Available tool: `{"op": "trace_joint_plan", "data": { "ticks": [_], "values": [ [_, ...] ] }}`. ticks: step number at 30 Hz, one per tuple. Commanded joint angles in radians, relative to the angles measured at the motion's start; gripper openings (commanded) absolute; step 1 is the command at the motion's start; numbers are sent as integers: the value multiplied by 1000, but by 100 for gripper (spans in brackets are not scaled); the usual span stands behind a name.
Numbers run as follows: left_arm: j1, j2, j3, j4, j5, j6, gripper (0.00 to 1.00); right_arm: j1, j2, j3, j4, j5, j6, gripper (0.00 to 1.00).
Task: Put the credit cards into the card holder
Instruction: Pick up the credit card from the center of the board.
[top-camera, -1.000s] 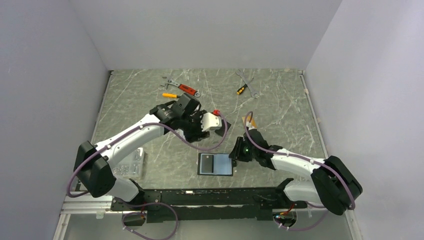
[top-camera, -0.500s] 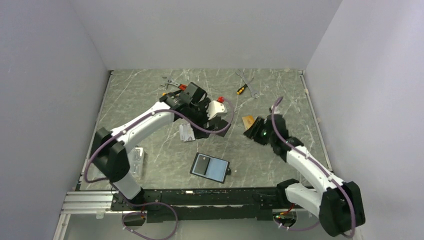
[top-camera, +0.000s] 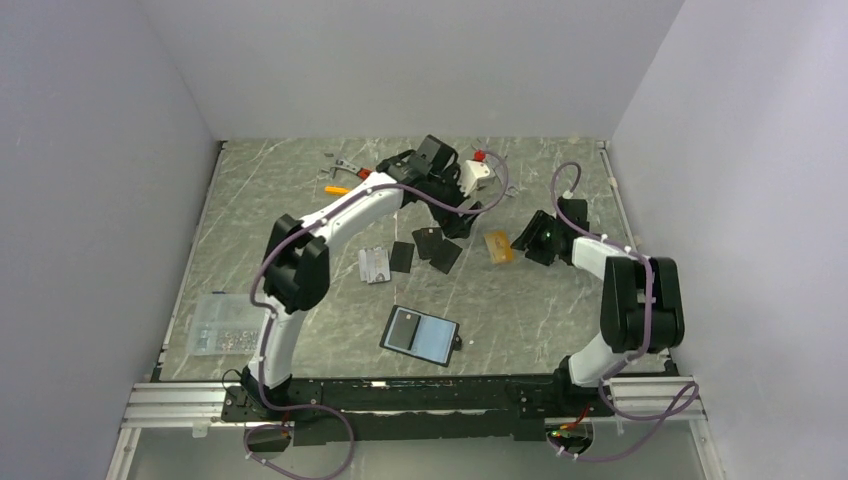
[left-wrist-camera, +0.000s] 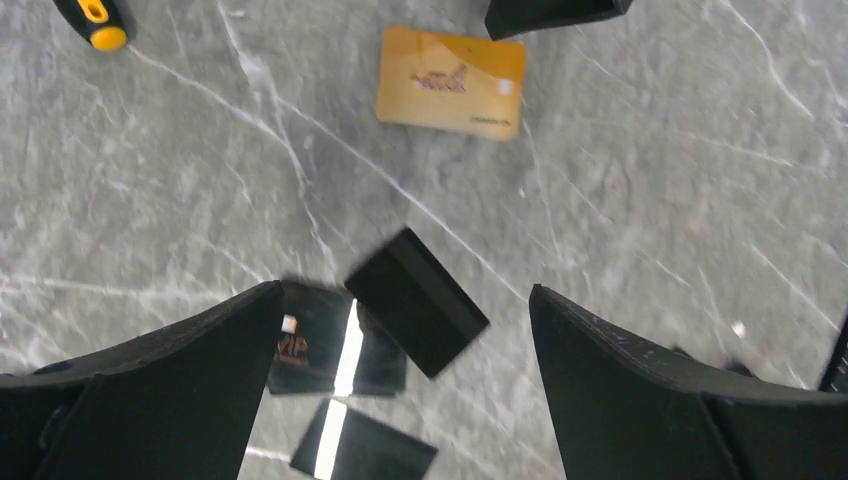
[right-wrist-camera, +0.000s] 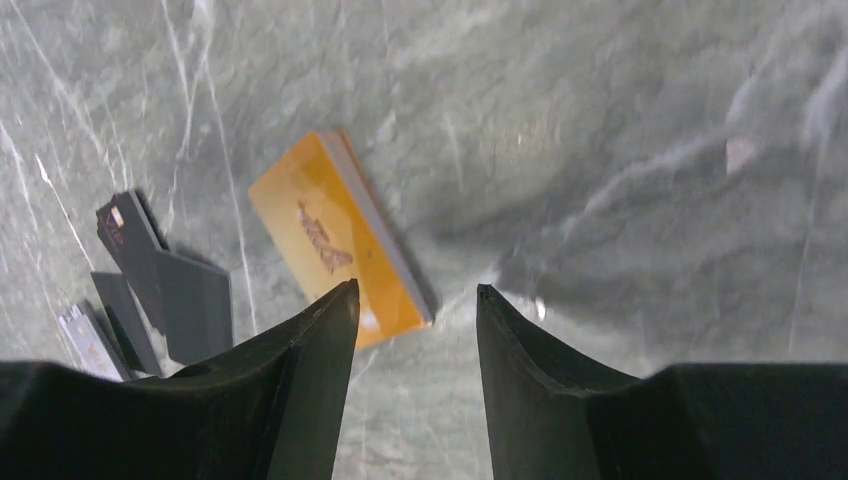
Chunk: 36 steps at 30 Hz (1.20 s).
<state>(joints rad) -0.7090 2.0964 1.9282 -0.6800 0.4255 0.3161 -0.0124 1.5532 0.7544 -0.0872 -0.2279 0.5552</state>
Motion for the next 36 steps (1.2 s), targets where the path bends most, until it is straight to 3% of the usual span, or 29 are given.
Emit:
{"op": "trace_joint_plan", "data": {
  "ticks": [1,11,25,31,36],
  "values": [
    [-5,101,113,50,23,-38,99,-35,95,91,151,-101,-25,49],
    [1,100,-4,190,-31,-104,99,-39,247,92,256,-216,22,49],
    [3,77,-88,216,-78,-80,97,102,133,-153,362,-170,122,45],
    [-3,105,-74,199,-101,-32,96,97,69,-166,305,-107,107,43],
    [-29,123,-80,192,-130,22,97,86,91,-167,333,-154,116,40]
  ]
}}
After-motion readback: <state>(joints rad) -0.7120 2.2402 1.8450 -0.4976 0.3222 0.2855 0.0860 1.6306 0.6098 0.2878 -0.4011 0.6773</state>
